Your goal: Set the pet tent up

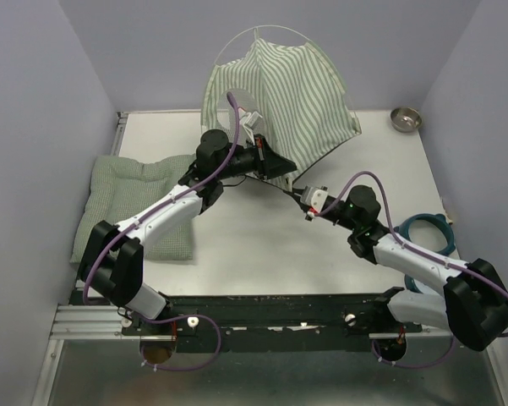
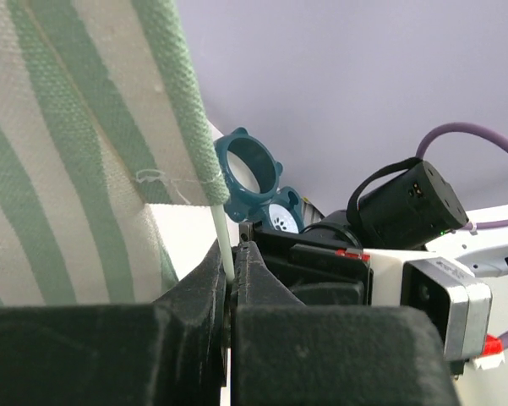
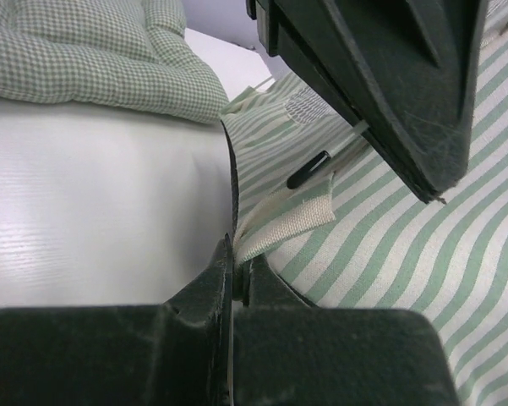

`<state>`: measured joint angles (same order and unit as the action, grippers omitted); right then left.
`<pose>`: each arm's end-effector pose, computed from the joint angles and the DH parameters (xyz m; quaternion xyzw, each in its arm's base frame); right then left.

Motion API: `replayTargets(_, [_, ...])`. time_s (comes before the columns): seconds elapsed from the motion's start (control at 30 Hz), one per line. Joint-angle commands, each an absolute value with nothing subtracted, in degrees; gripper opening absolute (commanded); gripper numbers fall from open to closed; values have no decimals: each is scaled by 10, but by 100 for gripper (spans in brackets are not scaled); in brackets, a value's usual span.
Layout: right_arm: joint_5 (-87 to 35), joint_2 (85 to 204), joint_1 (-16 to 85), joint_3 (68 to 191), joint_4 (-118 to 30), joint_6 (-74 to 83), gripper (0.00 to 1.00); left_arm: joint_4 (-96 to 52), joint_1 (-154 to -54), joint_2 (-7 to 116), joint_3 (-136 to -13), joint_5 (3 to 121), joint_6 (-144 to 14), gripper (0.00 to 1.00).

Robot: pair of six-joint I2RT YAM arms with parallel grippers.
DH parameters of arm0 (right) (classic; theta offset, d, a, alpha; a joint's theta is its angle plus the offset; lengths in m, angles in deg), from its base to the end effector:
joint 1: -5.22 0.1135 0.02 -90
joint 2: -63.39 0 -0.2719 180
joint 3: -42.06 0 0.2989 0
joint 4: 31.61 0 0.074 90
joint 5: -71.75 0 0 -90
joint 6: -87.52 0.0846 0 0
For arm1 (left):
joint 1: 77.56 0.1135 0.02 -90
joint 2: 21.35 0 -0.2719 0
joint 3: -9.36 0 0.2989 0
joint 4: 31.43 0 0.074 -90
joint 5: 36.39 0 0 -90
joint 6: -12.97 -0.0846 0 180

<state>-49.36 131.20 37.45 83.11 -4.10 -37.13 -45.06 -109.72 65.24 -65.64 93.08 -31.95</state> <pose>0.2564 0.2133 0.2326 -0.5322 0.4595 0.1739 0.6895 0.3404 -0.2775 0.3298 0.1679 0.6768 -0.6059 0.3828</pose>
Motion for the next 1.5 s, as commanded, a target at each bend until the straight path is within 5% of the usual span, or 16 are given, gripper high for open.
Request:
replayTargets(0.0, [-490,1315,406,803,-122,-425,1,-525,-1077,656,-702,852,-316,0])
replayTargets(0.73, [-416,1306,483,706,0,-674,1,-485,-1074,657,-702,796,-295,0])
replayTargets(1.47, [-393,1307,490,723,-10,-663,1,-417,-1062,609,-663,826,-362,0])
